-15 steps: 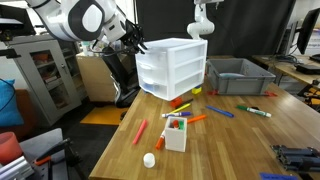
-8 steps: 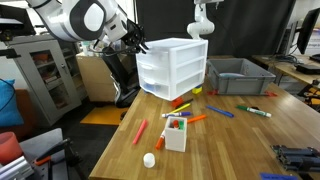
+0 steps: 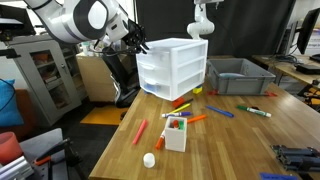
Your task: Open the top drawer of the plastic cabinet
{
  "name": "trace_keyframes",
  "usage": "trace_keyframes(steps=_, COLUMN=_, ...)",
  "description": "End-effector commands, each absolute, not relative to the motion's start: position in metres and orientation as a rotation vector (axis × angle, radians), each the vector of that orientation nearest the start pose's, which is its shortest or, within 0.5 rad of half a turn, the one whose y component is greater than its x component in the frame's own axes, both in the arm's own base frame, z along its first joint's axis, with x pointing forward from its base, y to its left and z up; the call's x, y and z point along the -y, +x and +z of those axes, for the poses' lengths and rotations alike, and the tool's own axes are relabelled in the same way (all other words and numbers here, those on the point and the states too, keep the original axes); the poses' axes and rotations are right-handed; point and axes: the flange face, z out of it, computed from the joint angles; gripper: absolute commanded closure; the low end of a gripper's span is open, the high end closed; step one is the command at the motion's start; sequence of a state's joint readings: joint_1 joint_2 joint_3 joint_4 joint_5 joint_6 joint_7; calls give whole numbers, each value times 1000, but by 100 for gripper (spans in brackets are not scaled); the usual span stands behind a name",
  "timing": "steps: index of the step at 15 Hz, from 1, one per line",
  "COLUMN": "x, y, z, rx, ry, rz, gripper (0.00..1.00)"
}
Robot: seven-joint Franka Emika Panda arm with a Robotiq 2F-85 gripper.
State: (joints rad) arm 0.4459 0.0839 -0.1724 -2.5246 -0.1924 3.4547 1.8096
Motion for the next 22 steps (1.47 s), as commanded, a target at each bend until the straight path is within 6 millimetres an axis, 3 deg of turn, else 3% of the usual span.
trace_keyframes(steps=1, x=-162, y=479, z=352, rx=-1462, ry=-1845, rz=-538, gripper=95)
trace_keyframes(steps=10, x=-175, y=469, z=357, rx=-1432, ry=-1847, rz=-470, gripper=95)
trace_keyframes(steps=15, x=-170, y=465, z=357, rx=-1429, ry=-1857, rz=-457, gripper=95)
trace_keyframes(steps=16, x=-170, y=465, z=356, rx=-1431, ry=-1858, rz=-454, gripper=81)
trace_keyframes(steps=17, x=-169, y=465, z=355, rx=-1433, ry=-1860, rz=-453, gripper=56)
trace_keyframes(steps=19, x=-165, y=469, z=354, rx=-1437, ry=-1861, rz=-462, gripper=52)
trace_keyframes(steps=22, x=-153, y=479, z=355, rx=-1440, ry=-1860, rz=-497, gripper=32)
